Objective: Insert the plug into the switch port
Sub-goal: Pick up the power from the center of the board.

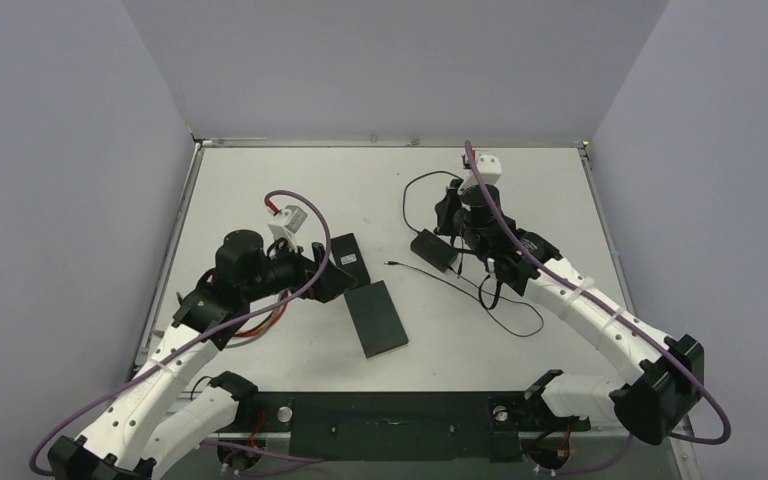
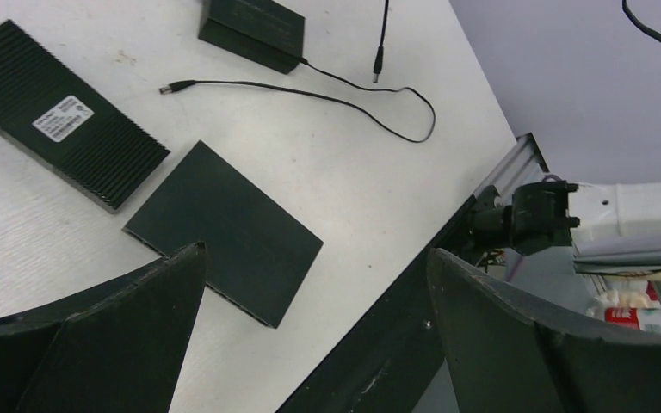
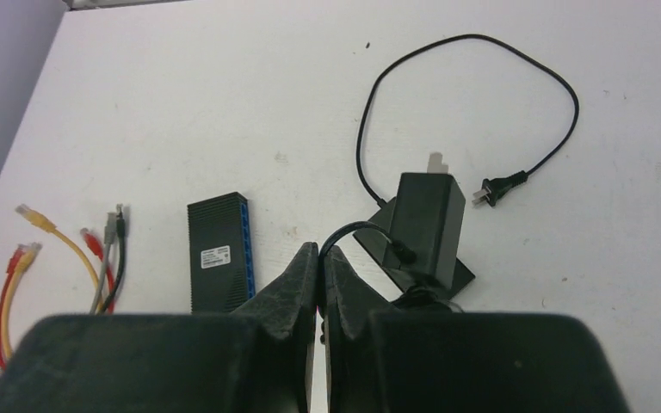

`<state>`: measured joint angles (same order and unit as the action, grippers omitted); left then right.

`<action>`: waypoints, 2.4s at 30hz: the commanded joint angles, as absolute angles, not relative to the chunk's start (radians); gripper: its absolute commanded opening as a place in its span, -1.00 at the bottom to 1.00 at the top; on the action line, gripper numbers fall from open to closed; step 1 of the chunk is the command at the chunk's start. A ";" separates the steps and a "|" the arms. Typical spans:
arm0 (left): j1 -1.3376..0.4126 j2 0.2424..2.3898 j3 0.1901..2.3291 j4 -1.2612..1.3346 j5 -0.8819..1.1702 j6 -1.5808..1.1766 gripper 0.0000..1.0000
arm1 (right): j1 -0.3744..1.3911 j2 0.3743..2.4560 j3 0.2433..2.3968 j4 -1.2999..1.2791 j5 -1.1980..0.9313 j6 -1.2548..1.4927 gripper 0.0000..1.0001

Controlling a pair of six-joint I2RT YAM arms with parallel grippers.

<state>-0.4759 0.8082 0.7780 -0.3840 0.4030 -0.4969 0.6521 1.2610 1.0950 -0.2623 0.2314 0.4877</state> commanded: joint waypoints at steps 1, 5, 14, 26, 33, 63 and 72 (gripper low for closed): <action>-0.475 0.815 0.741 -0.201 0.565 -0.562 0.98 | 0.676 1.178 1.086 -0.198 0.230 0.521 -1.00; -0.485 0.834 0.712 -0.128 0.597 -0.600 0.98 | 0.699 1.146 1.093 -0.198 0.220 0.529 -1.00; -0.572 0.915 0.675 -0.018 0.525 -0.623 0.96 | 0.749 1.125 1.103 -0.157 0.210 0.563 -1.00; -0.669 1.057 0.656 0.179 0.417 -0.660 0.98 | 0.805 1.136 1.137 -0.114 0.225 0.623 -1.00; -0.690 1.089 0.620 0.334 0.378 -0.684 0.90 | 0.822 1.145 1.175 -0.108 0.232 0.683 -1.00; -0.743 1.156 0.553 0.662 0.400 -0.682 0.76 | 0.922 1.226 1.332 -0.138 0.286 0.708 -1.00; -0.750 1.187 0.555 0.697 0.414 -0.688 0.61 | 0.951 1.235 1.350 -0.124 0.320 0.708 -1.00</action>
